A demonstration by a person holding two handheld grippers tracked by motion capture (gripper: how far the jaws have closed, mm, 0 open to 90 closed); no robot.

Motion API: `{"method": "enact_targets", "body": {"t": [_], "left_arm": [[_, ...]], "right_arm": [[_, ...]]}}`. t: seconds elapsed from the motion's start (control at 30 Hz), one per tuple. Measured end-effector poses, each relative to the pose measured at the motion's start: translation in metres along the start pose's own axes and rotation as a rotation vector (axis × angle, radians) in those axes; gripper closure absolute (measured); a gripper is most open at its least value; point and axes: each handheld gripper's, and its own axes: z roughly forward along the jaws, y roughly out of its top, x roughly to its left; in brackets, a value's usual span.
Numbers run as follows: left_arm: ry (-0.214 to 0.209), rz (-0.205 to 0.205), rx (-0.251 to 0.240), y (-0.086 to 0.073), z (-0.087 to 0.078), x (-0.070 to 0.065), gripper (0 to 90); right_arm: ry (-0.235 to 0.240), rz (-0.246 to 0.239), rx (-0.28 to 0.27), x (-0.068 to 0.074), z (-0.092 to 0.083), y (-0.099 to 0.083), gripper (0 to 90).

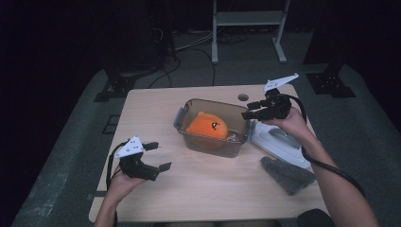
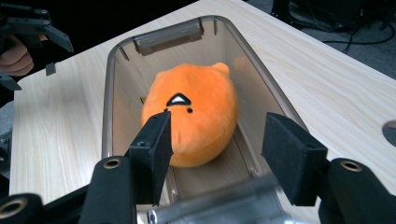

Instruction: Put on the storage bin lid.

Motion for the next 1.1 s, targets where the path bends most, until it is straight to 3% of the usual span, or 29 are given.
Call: {"method": "enact_targets", "body": {"t": [0.57,1.1], "left_arm": [[0.005,-0.005,-0.002,-0.001,-0.001,0.001,6.9],[0.005,-0.004,0.001,-0.001,0.0,0.001,6.8]], "right_arm": [[-0.072,0.07,-0.028,-0.02,-0.03,-0.049,33.8],[-0.142,0.114,-0.015,-0.039,-0.045,-0.094,32.7]]}}
